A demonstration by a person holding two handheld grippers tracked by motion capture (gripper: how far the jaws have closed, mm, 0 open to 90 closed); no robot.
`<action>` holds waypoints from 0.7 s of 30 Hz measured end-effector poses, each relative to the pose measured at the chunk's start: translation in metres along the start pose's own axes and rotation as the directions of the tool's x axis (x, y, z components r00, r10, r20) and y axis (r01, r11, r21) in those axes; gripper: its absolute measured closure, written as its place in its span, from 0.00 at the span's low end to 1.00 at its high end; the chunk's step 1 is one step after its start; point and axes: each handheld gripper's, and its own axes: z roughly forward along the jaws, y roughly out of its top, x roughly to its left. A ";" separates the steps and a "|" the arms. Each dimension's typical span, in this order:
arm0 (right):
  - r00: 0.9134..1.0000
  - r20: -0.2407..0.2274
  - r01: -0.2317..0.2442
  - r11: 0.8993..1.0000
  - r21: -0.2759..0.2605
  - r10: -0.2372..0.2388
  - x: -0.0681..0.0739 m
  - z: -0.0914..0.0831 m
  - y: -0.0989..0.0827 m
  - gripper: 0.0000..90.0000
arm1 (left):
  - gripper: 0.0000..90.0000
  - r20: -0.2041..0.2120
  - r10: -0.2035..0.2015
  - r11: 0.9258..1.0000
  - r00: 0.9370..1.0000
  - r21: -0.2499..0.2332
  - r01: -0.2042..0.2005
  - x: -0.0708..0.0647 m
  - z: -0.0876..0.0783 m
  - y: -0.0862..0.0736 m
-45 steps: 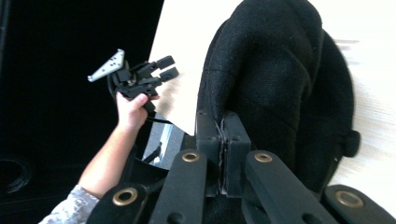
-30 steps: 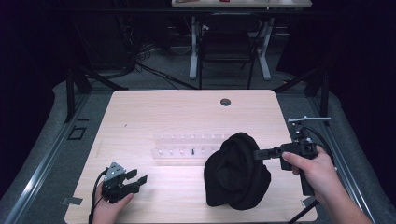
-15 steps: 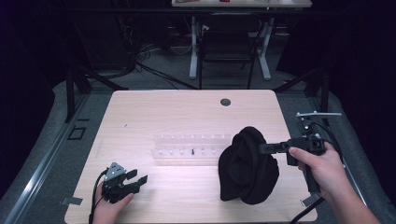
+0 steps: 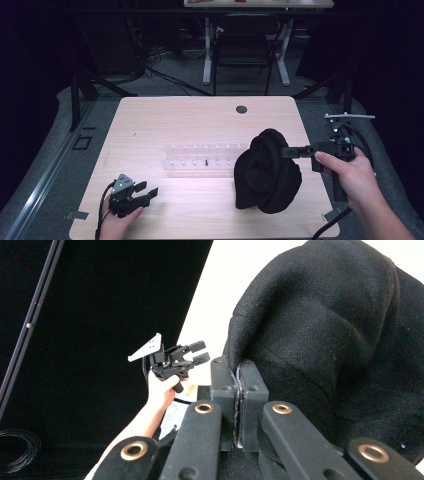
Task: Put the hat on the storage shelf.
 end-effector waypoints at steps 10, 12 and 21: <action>1.000 0.001 0.016 1.000 -0.015 -0.016 0.012 -0.004 0.008 0.98 | 0.46 -0.005 -0.005 1.000 1.000 -0.006 0.005 0.001 -0.001 0.000; 1.000 0.001 0.018 1.000 -0.020 -0.018 0.013 -0.004 0.009 0.98 | 0.46 -0.008 -0.006 1.000 1.000 -0.009 0.006 0.001 -0.001 0.000; 0.999 -0.001 0.033 0.999 -0.029 -0.033 0.024 -0.003 0.020 0.98 | 0.46 -0.006 -0.003 1.000 1.000 -0.006 0.003 0.000 -0.001 0.000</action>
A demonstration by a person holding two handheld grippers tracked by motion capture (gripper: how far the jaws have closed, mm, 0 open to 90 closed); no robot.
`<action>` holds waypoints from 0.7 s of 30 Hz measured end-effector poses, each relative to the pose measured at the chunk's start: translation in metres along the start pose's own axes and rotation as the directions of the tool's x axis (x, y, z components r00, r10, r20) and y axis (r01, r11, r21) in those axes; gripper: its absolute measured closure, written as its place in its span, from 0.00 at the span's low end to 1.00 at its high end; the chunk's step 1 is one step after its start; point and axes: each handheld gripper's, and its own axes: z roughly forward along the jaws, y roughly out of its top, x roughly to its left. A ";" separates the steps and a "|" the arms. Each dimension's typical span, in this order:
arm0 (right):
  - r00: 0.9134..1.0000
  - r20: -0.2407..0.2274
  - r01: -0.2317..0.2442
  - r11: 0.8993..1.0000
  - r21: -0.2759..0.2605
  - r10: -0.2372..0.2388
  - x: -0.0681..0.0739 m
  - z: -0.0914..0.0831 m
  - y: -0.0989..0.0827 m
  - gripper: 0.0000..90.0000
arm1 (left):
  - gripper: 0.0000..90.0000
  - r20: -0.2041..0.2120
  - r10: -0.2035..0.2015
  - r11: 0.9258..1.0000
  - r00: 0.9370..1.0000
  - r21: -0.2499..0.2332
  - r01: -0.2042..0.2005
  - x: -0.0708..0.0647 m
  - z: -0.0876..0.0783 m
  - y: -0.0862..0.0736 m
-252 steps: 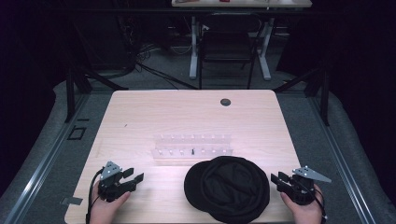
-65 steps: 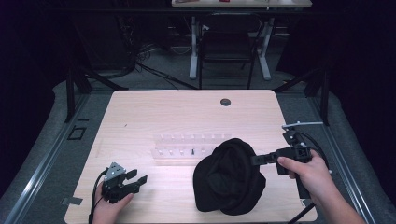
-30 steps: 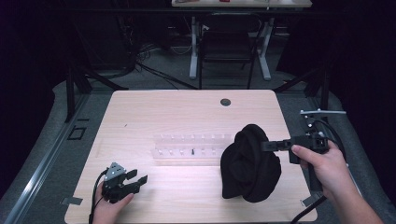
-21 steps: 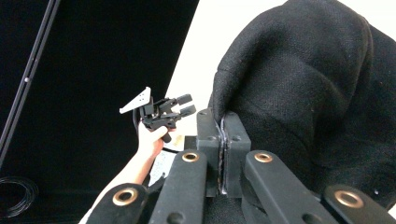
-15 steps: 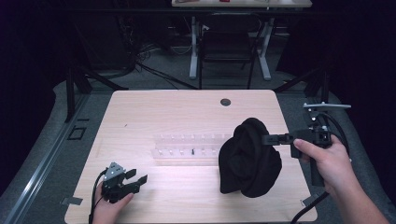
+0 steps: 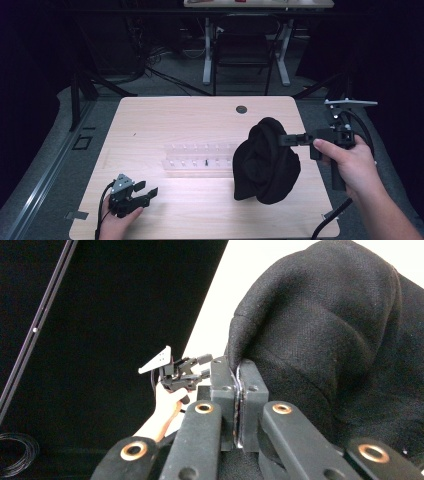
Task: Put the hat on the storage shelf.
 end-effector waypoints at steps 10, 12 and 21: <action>1.000 -0.008 0.010 1.000 0.000 -0.010 0.010 0.008 0.011 0.98 | 0.46 0.003 -0.001 1.000 1.000 0.000 0.001 0.000 0.000 0.000; 1.000 -0.010 0.010 1.000 -0.001 -0.010 0.012 0.010 0.013 0.98 | 0.46 0.003 -0.001 1.000 1.000 0.000 0.001 0.000 0.000 0.000; 1.000 -0.028 0.002 1.000 0.000 -0.001 0.016 0.017 0.023 0.98 | 0.46 0.003 0.000 1.000 1.000 -0.005 0.000 0.001 -0.001 0.000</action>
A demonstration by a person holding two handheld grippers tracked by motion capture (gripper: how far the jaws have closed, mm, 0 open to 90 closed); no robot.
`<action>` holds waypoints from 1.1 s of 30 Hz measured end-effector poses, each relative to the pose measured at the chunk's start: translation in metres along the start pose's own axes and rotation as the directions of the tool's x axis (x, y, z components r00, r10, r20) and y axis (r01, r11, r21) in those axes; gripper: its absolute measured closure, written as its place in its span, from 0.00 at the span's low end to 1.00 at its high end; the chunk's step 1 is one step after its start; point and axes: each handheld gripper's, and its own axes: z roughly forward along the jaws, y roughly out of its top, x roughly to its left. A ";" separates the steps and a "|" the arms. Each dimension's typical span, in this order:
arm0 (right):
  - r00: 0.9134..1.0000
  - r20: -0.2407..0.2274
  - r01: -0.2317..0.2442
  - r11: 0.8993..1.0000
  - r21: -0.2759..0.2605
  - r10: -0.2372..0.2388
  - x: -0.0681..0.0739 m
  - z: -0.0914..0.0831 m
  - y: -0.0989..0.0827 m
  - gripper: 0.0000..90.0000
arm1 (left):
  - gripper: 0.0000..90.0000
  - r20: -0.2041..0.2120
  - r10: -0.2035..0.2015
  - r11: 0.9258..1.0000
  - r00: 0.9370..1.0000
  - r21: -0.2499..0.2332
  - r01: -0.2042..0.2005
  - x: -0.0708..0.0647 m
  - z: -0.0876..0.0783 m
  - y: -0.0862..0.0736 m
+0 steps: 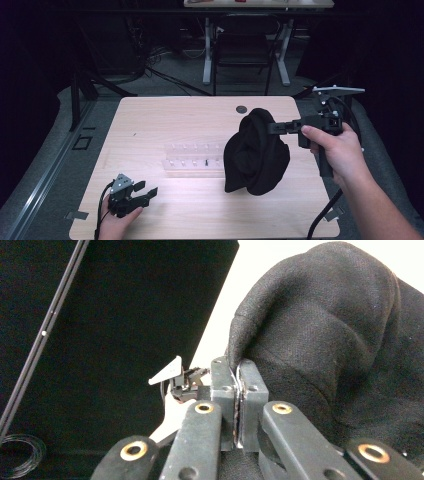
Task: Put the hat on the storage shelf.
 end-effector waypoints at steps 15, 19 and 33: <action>0.999 -0.027 -0.024 0.999 -0.032 0.023 0.000 0.011 0.019 0.98 | 0.46 0.003 -0.002 1.000 1.000 0.001 0.001 0.001 -0.001 0.001; 0.999 -0.025 -0.024 0.999 -0.034 0.023 -0.001 0.015 0.024 0.98 | 0.46 0.004 0.000 1.000 1.000 0.003 0.000 0.001 -0.001 0.001; 1.000 -0.017 -0.019 0.999 -0.044 0.018 -0.001 0.037 0.041 0.98 | 0.46 0.006 0.000 1.000 1.000 0.002 0.000 0.002 0.000 0.001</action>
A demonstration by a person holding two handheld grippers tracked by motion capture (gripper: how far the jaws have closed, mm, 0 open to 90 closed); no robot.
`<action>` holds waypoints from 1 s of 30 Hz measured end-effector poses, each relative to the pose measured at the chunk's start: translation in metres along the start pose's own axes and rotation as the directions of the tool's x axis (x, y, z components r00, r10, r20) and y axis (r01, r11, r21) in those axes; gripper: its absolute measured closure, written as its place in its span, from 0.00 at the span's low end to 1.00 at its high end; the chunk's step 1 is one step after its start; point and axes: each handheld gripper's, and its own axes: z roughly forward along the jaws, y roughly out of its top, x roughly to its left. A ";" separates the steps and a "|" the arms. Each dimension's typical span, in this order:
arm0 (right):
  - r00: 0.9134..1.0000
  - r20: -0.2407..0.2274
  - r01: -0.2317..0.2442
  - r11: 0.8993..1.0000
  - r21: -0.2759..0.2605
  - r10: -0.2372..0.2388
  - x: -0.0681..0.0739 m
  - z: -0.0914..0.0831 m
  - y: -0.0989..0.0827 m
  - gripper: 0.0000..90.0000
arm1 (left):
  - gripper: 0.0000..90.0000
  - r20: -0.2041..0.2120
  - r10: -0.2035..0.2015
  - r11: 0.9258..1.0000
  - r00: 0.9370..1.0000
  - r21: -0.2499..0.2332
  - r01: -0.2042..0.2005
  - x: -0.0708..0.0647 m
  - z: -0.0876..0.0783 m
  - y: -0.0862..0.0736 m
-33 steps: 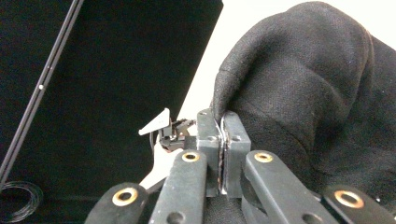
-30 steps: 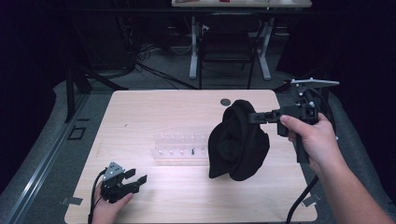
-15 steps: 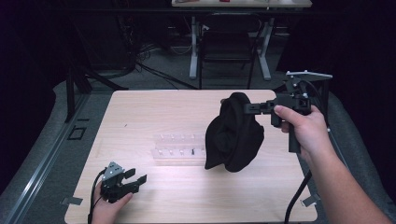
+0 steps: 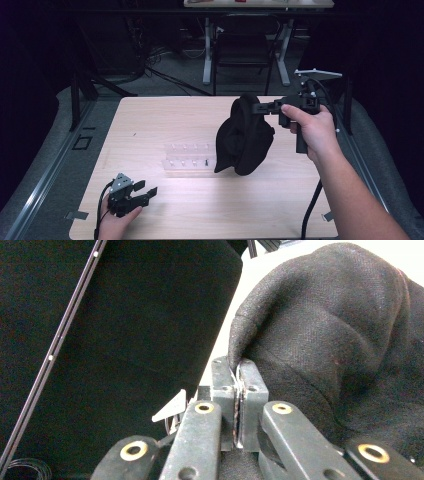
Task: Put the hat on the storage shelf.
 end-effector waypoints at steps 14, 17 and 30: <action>1.000 -0.002 0.002 1.000 0.003 -0.002 0.003 0.024 0.010 0.98 | 0.47 0.000 0.000 1.000 1.000 0.002 0.000 0.001 0.000 0.000; 1.000 0.000 0.005 1.000 0.000 -0.005 0.003 0.027 0.011 0.98 | 0.47 0.001 0.001 1.000 1.000 0.002 -0.001 0.001 0.000 0.000; 1.000 0.014 0.014 1.000 0.007 -0.014 0.004 0.045 0.015 0.98 | 0.47 0.000 0.000 1.000 1.000 -0.003 0.000 0.002 -0.001 0.000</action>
